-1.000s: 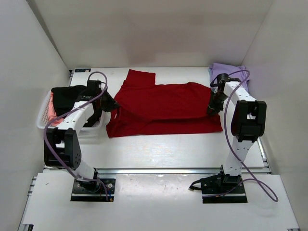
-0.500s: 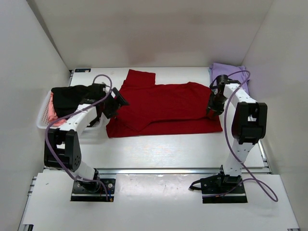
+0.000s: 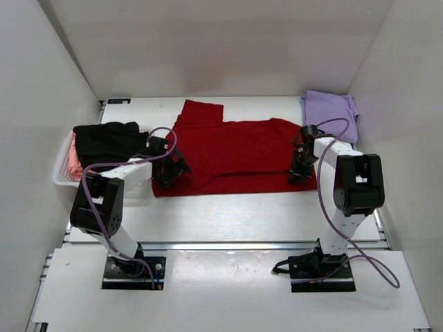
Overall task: Fold and stack the t-shirts
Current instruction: Fold the flattened tshirt in 1/3 of the way
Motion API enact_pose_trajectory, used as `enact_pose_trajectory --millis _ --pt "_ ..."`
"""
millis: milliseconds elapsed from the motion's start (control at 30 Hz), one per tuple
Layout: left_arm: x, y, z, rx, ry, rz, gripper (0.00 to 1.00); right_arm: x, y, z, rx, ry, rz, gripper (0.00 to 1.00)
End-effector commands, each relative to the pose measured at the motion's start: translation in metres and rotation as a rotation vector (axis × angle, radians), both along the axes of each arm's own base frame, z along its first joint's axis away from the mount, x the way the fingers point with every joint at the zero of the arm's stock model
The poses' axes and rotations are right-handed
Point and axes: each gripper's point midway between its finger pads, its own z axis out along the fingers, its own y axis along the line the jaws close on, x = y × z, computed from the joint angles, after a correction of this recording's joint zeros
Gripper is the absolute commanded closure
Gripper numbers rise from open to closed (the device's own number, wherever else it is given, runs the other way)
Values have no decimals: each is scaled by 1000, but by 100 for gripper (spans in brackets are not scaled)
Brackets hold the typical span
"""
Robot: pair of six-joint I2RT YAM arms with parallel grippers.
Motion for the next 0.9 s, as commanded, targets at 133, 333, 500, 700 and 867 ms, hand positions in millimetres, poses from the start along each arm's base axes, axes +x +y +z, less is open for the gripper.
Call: enact_pose_trajectory --millis 133,333,500,700,867 --pt "-69 31 -40 118 201 3 1 -58 9 -17 -20 93 28 77" --pt "-130 35 -41 144 318 -121 1 -115 18 -9 25 147 50 76" --pt "-182 39 -35 110 341 -145 1 -168 9 -5 22 196 7 76" --pt "-168 30 25 51 172 -147 1 -147 5 28 18 128 -41 76" --pt "-97 10 98 -3 -26 -176 1 -104 -1 75 4 -41 -80 72"
